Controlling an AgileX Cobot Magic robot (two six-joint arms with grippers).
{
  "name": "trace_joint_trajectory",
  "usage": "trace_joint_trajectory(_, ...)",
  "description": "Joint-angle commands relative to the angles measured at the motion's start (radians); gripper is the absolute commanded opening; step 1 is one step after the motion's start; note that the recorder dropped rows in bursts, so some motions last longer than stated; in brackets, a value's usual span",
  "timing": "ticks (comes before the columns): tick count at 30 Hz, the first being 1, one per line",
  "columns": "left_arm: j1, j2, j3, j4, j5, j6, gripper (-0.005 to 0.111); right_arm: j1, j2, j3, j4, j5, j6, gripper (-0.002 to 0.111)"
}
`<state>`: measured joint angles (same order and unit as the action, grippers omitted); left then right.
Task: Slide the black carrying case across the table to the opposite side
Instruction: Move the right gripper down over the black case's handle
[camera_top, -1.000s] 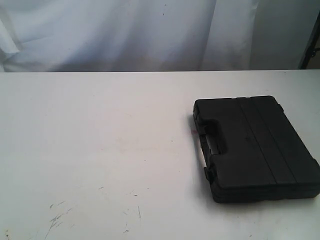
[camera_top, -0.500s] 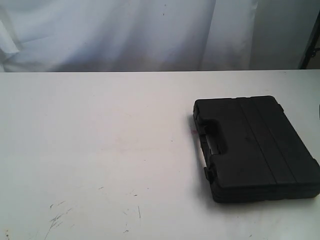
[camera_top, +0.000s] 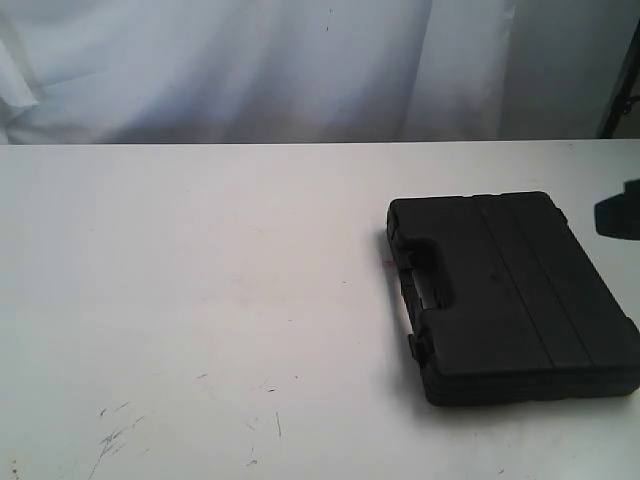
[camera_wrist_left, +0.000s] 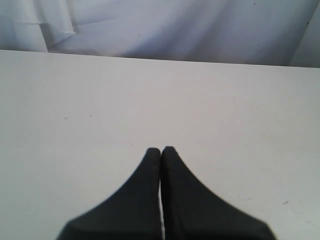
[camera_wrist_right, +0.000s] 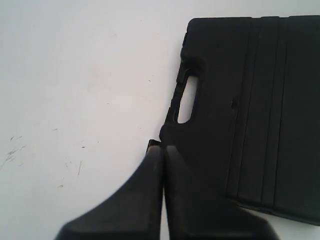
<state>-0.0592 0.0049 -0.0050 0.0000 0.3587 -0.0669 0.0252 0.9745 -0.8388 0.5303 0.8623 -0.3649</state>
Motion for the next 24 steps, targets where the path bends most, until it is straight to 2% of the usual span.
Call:
trace_joint_trajectory(1, 0.002, -0.005, 0.005, 0.0, -0.015, -0.004, 0.0, 0.081, 0.1, -0.089, -0.102, -0.042, 0.118, 0.0)
trace_joint_trajectory(9, 0.002, -0.005, 0.005, 0.0, -0.015, -0.004, 0.0, 0.318, 0.453, -0.3, -0.405, -0.008, 0.49, 0.0)
trace_joint_trajectory(17, 0.002, -0.005, 0.005, 0.0, -0.015, -0.004, 0.0, 0.411, 0.776, -0.52, -0.452, 0.1, 0.571, 0.0)
trace_joint_trajectory(20, 0.002, -0.005, 0.005, 0.0, -0.015, -0.004, 0.0, 0.429, 0.867, -0.608, -0.53, 0.141, 0.647, 0.0)
trace_joint_trajectory(24, 0.002, -0.005, 0.005, 0.0, -0.015, -0.004, 0.0, 0.434, 0.948, -0.69, -0.545, 0.181, 0.685, 0.0)
